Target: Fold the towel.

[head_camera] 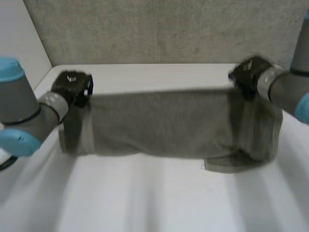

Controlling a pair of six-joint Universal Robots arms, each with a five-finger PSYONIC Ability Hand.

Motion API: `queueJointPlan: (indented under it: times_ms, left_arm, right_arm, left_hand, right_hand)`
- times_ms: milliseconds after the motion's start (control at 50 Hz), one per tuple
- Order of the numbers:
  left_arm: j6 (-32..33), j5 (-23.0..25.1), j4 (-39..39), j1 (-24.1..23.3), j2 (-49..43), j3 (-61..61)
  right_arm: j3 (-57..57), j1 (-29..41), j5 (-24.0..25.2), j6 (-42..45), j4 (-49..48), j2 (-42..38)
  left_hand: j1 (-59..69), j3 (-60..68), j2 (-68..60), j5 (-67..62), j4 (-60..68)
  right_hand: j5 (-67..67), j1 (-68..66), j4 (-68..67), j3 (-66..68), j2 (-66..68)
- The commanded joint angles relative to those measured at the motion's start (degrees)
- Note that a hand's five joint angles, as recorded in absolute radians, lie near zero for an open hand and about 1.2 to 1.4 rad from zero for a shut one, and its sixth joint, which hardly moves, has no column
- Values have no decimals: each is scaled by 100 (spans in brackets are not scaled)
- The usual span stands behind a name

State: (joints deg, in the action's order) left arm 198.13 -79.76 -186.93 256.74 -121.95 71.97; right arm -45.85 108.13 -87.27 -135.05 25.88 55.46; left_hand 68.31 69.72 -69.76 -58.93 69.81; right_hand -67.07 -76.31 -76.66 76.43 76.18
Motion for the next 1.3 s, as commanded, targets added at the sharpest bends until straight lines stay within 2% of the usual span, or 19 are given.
queueJointPlan:
  times_ms: [20, 120, 160, 240, 340, 440, 580, 720, 800, 820, 860, 1000, 1040, 1140, 1160, 1180, 1200, 1220, 1300]
  left_arm:
    - [-651, -259, -667, -123, 152, -1534]
    - [-1214, -364, -1528, -185, 688, -1651]
    - [-1304, -383, -1724, -185, 804, -1624]
    - [-1374, -365, -1856, -194, 1032, -1187]
    - [-1356, -339, -1812, -177, 1120, -397]
    - [-1321, -295, -1786, -63, 1182, 692]
    - [-1286, -286, -1873, 96, 1068, 2258]
    - [-1163, -286, -2110, 131, 875, 2752]
    - [-1119, -286, -2304, 149, 874, 2902]
    - [-1119, -286, -2304, 149, 875, 2902]
    - [-1119, -295, -2330, 157, 875, 2920]
    - [-1119, -295, -2348, 157, 875, 3007]
    - [-1119, -295, -2348, 157, 875, 3016]
    - [-1119, -295, -2339, 157, 875, 3052]
    - [-1119, -295, -2331, 157, 875, 3078]
    - [-1119, -286, -2330, 157, 892, 3121]
    - [-1119, -286, -2330, 157, 892, 3122]
    - [-1110, -286, -2330, 157, 927, 3157]
    - [-1110, -277, -2260, 157, 980, 3201]
  right_arm:
    - [991, 147, -36, -74, -2196, 376]
    - [588, 208, -36, -135, -3342, 842]
    - [438, 226, -18, -162, -3353, 913]
    - [182, 226, -9, -162, -2958, 940]
    - [-326, 226, 26, -171, -1362, 853]
    - [-1081, 217, 113, -179, -866, 835]
    - [-2442, 121, 736, -381, -1356, 817]
    - [-3510, 68, 861, -777, -2008, 589]
    - [-4000, -142, 879, -1154, -2429, 580]
    - [-4002, -143, 878, -1155, -2430, 580]
    - [-4229, -397, 844, -1452, -2710, 606]
    - [-4458, -740, 826, -1928, -2834, 606]
    - [-4494, -776, 826, -1955, -2834, 606]
    - [-4617, -846, 791, -1955, -2826, 624]
    - [-4652, -881, 782, -1955, -2800, 659]
    - [-4678, -907, 808, -1946, -2791, 711]
    - [-4678, -908, 808, -1946, -2791, 712]
    - [-4722, -934, 843, -1929, -2791, 807]
    - [-4802, -952, 878, -1902, -2764, 1090]
  left_hand:
    - [1169, 1028, -1024, -1107, 1019]
    - [1169, 1028, -1024, -1107, 1019]
    - [1169, 1028, -1024, -1107, 1019]
    - [1169, 1028, -1024, -1107, 1019]
    - [1169, 1028, -1024, -1107, 1019]
    - [1169, 1028, -1024, -1107, 1019]
    - [1169, 1028, -1024, -1107, 1019]
    - [1169, 1028, -1024, -1107, 1019]
    - [1169, 1028, -1024, -1107, 1019]
    - [1169, 1028, -1024, -1107, 1019]
    - [1169, 1028, -1024, -1107, 1019]
    - [1169, 1028, -1024, -1107, 1019]
    - [1169, 1028, -1024, -1107, 1019]
    - [1169, 1028, -1024, -1107, 1019]
    - [1169, 1028, -1024, -1107, 1019]
    - [1169, 1028, -1024, -1107, 1019]
    - [1169, 1028, -1024, -1107, 1019]
    - [1169, 1028, -1024, -1107, 1019]
    - [1169, 1028, -1024, -1107, 1019]
  right_hand:
    - [-293, -369, -334, 357, 382]
    - [-293, -369, -334, 357, 382]
    - [-293, -369, -334, 357, 382]
    - [-293, -369, -334, 357, 382]
    - [-293, -369, -334, 357, 382]
    - [-293, -369, -334, 357, 382]
    - [-293, -369, -334, 357, 382]
    - [-293, -369, -334, 357, 382]
    - [1327, 1251, 1287, -1264, -1239]
    - [1333, 1256, 1292, -1269, -1244]
    - [2454, 2378, 2414, -2390, -2366]
    - [4071, 3994, 4030, -4007, -3982]
    - [4074, 3998, 4034, -4011, -3986]
    - [3788, 3712, 3748, -3725, -3700]
    - [3139, 3063, 3099, -3075, -3050]
    - [1417, 1341, 1377, -1353, -1329]
    - [1400, 1324, 1360, -1336, -1311]
    - [-276, -352, -317, 340, 365]
    - [-293, -369, -334, 357, 382]
